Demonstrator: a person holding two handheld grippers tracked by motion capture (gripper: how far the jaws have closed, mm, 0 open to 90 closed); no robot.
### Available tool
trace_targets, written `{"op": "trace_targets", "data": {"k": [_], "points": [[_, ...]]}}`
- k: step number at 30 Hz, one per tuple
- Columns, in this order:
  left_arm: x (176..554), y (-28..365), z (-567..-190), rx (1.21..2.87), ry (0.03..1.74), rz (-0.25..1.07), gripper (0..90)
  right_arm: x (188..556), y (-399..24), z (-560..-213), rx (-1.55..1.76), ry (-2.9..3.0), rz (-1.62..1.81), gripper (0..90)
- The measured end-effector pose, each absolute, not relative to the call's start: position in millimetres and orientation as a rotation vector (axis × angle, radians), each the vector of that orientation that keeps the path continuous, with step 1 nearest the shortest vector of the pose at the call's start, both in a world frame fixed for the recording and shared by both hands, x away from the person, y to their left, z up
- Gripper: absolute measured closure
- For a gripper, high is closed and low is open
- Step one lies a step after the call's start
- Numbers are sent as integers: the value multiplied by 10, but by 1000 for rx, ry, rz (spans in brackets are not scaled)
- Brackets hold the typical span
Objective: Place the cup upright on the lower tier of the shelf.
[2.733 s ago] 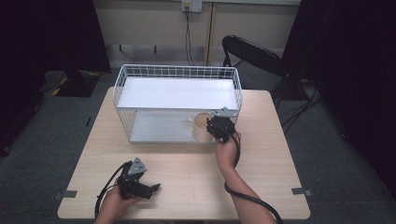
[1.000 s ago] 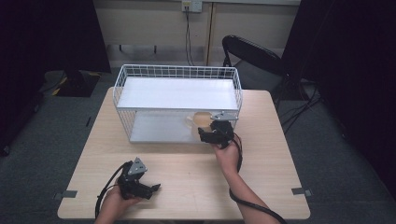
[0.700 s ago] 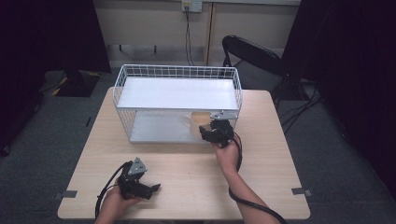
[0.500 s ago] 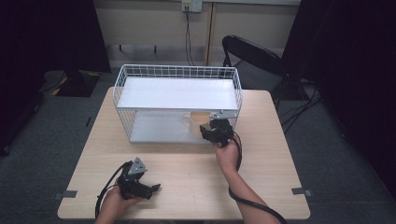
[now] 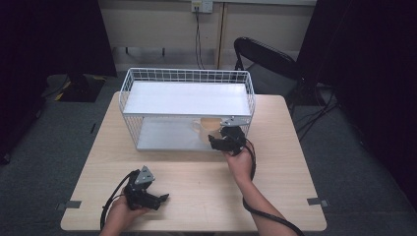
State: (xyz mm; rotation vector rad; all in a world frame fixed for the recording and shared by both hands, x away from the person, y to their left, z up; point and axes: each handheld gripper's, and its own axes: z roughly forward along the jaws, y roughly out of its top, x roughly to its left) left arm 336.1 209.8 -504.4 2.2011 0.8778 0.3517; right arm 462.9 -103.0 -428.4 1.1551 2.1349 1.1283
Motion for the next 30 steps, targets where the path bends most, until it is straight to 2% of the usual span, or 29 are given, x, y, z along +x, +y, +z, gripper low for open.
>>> {"op": "trace_targets", "data": {"k": [10,30], "points": [[3362,2100,-5043,2203,875,354,0,4607,-1044,-4264,1168,2170,1156,141],[3361,2098,-5044,2201,878,351,0,4440,-1109,-4173,1106,2219,1239,133]]}}
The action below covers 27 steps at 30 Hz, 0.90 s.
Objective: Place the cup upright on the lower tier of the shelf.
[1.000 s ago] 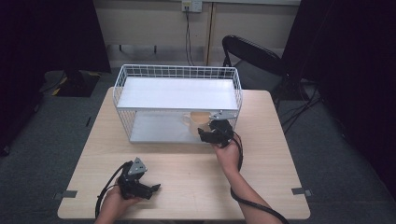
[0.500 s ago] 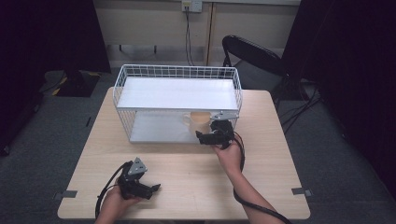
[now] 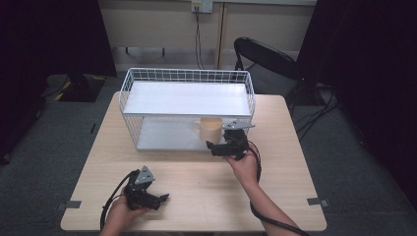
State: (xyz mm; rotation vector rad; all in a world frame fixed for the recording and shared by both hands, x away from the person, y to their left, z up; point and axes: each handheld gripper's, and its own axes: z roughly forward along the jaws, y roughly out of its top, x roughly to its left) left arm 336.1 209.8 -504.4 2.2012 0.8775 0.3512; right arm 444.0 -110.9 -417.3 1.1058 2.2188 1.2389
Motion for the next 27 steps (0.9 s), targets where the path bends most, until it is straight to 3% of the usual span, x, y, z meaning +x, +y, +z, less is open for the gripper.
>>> {"op": "trace_targets", "data": {"k": [27], "points": [[3361,2098,-5044,2201,878,352,0,4239,-1358,-4213,1027,2334,1262,135]]}}
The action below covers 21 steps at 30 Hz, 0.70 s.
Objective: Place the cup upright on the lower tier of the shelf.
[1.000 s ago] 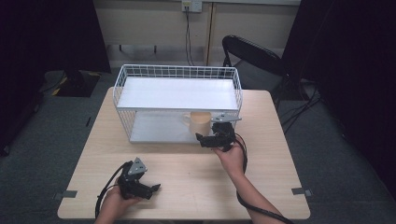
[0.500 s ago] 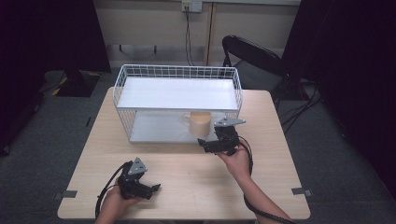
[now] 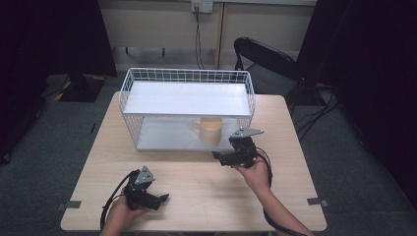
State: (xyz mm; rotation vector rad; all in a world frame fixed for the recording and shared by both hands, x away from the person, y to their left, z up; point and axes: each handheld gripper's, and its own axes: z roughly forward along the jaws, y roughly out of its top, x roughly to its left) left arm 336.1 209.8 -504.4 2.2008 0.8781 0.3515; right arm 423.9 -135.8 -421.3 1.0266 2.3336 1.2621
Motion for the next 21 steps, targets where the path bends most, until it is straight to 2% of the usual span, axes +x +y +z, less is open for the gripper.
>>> {"op": "trace_targets", "data": {"k": [21], "points": [[3362,2099,-5043,2203,875,354,0,4120,-1547,-4268,990,2380,1264,136]]}}
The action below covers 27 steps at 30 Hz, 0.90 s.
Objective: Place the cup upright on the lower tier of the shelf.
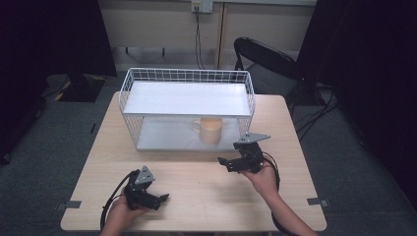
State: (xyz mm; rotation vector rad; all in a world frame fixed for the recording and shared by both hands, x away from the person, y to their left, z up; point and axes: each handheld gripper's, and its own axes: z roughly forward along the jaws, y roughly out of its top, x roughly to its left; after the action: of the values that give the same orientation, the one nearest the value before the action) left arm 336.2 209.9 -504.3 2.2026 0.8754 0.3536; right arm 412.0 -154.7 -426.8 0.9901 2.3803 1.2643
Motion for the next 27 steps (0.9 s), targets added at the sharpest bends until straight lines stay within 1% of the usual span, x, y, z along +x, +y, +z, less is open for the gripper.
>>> {"op": "trace_targets", "data": {"k": [10,27], "points": [[3362,2099,-5042,2203,874,355,0,4088,-1678,-4293,999,2380,1264,137],[3359,2096,-5044,2200,880,353,0,3960,-1965,-4462,962,2418,1233,138]]}}
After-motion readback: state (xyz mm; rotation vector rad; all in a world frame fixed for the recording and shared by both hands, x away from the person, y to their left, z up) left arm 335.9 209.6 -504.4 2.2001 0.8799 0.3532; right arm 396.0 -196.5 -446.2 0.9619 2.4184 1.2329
